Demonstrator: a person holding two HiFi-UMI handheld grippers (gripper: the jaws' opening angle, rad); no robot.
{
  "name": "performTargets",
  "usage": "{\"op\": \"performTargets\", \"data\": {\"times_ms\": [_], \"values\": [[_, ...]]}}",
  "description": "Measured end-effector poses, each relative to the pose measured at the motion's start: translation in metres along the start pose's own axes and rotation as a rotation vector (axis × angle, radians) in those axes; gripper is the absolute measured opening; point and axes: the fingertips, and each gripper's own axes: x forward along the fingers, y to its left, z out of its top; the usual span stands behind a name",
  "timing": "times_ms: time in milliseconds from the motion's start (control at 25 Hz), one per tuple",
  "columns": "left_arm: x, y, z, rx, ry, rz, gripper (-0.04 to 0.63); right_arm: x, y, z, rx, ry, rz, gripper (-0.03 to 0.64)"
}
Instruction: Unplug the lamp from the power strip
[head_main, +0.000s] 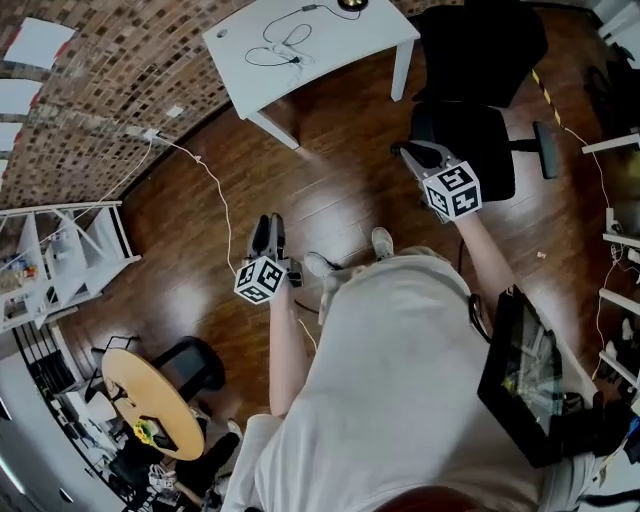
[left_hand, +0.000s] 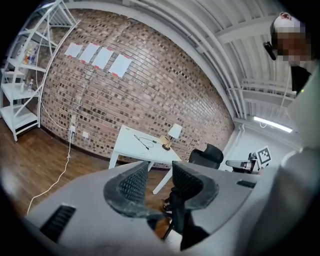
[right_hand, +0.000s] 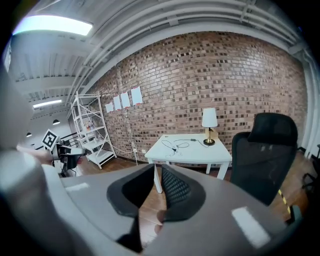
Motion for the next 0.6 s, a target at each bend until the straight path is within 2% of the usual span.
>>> {"op": "performTargets", "data": {"times_ms": [200,360,600], "values": [[0.0,-0.001,-0.004,-0.033,-0.006,0.003,0.141,0.006,0.005,-0.009,0.046,-0.008,0.037,0.044],[0.003,-0.014,0.01,-0.016,-0.015,-0.023,0.135,0.005,0.004,-0.004,0.06,-0.006,0.051,0.053],[0.014,-0.023,0.039,0.025,-0.041,-0.061,0.135,0.008,0.005,0.032,0.0,-0.033,0.053,0.058]]}}
